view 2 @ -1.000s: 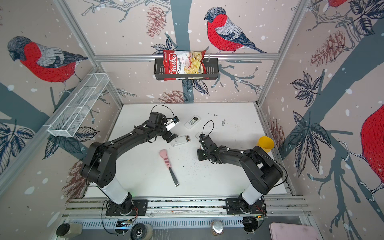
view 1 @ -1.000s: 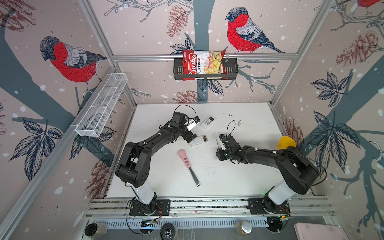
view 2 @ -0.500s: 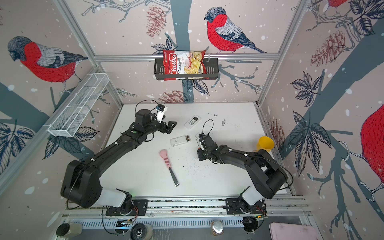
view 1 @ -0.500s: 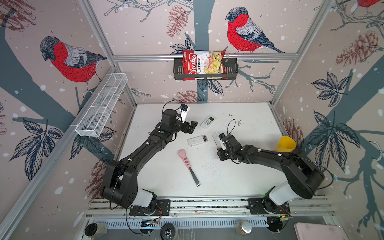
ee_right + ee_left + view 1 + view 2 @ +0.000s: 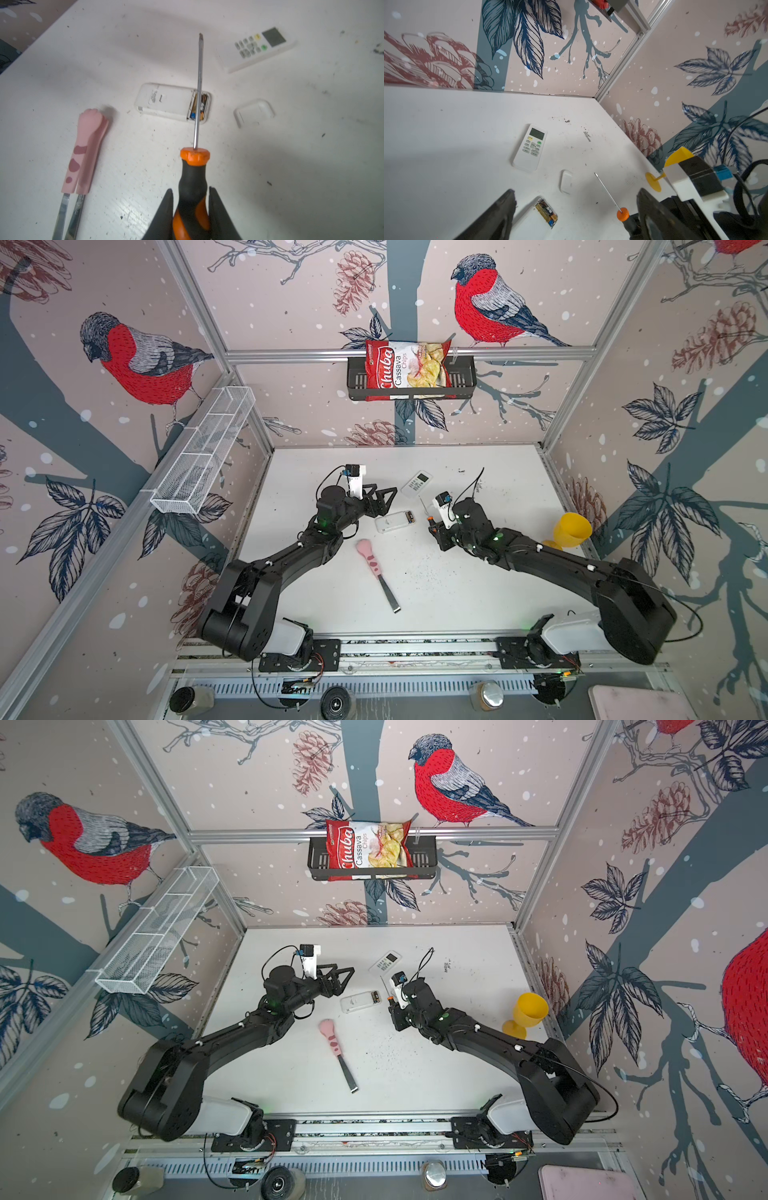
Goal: Unload the batteries from the remote control
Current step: 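Lift the screwdriver with the right gripper toward the left gripper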
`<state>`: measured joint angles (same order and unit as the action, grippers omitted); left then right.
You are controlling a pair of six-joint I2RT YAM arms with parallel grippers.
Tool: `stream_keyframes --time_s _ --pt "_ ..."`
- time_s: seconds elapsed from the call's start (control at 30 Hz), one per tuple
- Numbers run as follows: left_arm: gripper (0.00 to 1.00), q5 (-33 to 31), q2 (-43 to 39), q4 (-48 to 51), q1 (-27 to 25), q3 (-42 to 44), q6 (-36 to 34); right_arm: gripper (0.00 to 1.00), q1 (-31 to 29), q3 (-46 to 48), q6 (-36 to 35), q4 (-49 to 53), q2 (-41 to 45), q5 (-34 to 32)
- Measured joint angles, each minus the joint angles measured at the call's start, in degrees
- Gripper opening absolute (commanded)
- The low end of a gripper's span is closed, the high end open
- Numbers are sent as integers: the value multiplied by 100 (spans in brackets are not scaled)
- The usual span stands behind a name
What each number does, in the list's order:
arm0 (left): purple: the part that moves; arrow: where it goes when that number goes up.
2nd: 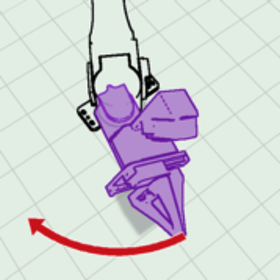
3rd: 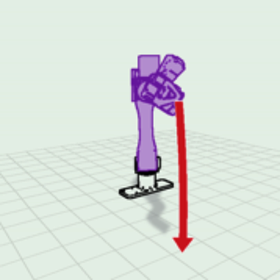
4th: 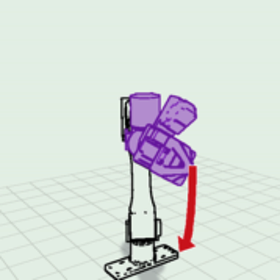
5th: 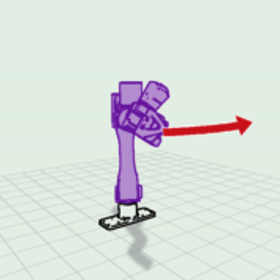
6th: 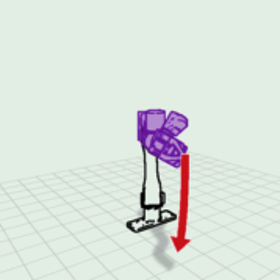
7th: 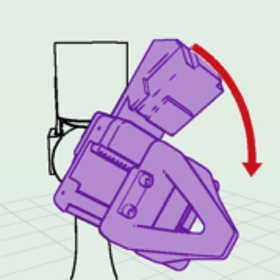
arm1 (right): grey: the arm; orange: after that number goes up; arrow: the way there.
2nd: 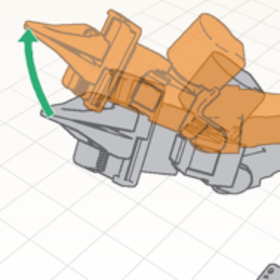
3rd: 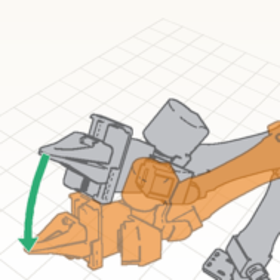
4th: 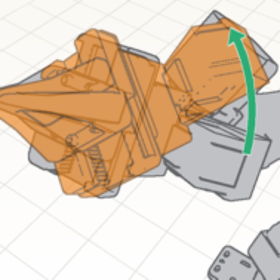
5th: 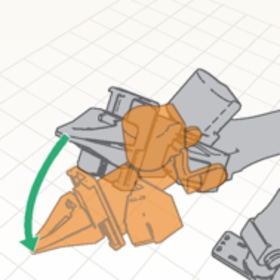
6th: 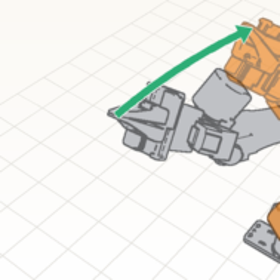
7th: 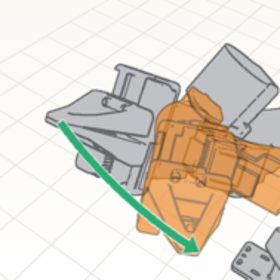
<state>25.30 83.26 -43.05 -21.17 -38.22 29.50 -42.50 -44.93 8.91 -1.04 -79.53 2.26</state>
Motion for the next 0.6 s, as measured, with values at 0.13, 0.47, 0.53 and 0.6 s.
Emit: stream_keyframes --time_s 0.13,0.47,0.53,0.6 --pt "81 55 503 -911 0 83 793 6 -11 -337 -151 -317 -234 0" --pt "73 -149 1521 -2754 0 186 2033 5 -59 -1043 -479 -752 -1213 -238" --pt "72 -162 1744 -2959 -9 149 2194 5 -83 -1145 -588 -802 -1384 -260" --pt "72 -164 1945 -3095 -37 52 2328 4 -96 -1213 -601 -857 -1510 -291"
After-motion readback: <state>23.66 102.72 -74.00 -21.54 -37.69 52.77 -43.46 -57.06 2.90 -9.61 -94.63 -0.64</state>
